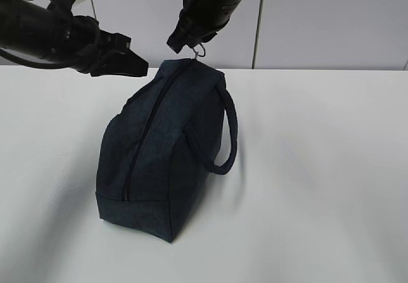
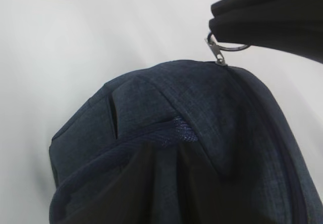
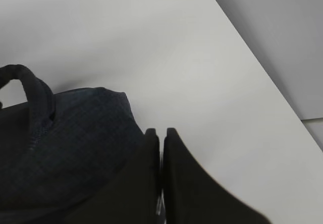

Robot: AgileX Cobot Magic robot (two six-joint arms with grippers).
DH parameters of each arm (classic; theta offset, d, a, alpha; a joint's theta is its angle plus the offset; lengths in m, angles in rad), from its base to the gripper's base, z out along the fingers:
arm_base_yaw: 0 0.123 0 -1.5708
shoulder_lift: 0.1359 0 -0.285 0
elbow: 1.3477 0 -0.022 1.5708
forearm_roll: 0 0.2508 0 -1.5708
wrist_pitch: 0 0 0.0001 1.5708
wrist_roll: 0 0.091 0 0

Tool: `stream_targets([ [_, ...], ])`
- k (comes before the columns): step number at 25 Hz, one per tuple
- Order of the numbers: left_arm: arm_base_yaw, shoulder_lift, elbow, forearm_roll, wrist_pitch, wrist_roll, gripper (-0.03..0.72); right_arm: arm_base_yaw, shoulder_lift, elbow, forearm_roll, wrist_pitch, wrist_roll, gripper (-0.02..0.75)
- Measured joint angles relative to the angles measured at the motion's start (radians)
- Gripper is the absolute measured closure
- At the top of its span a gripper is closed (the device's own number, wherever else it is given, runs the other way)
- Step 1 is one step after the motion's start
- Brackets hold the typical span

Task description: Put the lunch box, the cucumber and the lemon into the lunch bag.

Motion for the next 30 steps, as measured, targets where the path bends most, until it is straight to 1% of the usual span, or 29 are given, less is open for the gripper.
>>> stream_targets([
  [1, 0.0, 0.0, 0.0, 0.0, 0.0, 0.0, 0.603, 0.0, 0.0, 0.0, 0.0, 0.002, 0.0, 0.738],
  [4, 0.0, 0.0, 0.0, -0.007, 0.006, 0.0, 0.419, 0.0, 0.0, 0.0, 0.0, 0.002, 0.0, 0.738],
  [5, 0.0, 0.0, 0.0, -0.015, 0.011, -0.005, 0.371, 0.0, 0.0, 0.0, 0.0, 0.002, 0.0, 0.738],
  [7, 0.0, 0.006, 0.0, -0.037, 0.032, -0.009, 0.328, 0.0, 0.0, 0.0, 0.0, 0.002, 0.0, 0.738],
  [8, 0.0, 0.016, -0.004, -0.04, 0.047, -0.009, 0.319, 0.0, 0.0, 0.0, 0.0, 0.002, 0.0, 0.738],
  [12, 0.0, 0.061, -0.05, -0.045, 0.088, -0.031, 0.311, 0.0, 0.0, 0.0, 0.0, 0.003, 0.0, 0.738],
  [15, 0.0, 0.093, -0.107, -0.045, 0.12, -0.072, 0.311, 0.0, 0.0, 0.0, 0.0, 0.003, 0.0, 0.738],
  [17, -0.009, 0.113, -0.15, -0.027, 0.126, -0.11, 0.312, 0.0, 0.0, 0.0, 0.0, 0.003, 0.0, 0.738],
  [21, -0.032, 0.149, -0.195, 0.08, 0.13, -0.201, 0.336, 0.0, 0.0, 0.0, 0.0, 0.003, 0.0, 0.738],
  [24, -0.038, 0.167, -0.2, 0.109, 0.128, -0.234, 0.363, 0.0, 0.0, 0.0, 0.0, 0.004, 0.0, 0.738],
  [26, -0.038, 0.175, -0.201, 0.113, 0.128, -0.238, 0.425, 0.0, 0.0, 0.0, 0.0, 0.006, 0.0, 0.738],
  [29, -0.04, 0.178, -0.201, 0.12, 0.126, -0.236, 0.603, -0.002, 0.0, -0.002, 0.0, 0.006, 0.0, 0.738],
  [30, -0.04, 0.178, -0.201, 0.122, 0.124, -0.235, 0.631, -0.002, 0.0, -0.002, 0.0, 0.006, 0.0, 0.738],
])
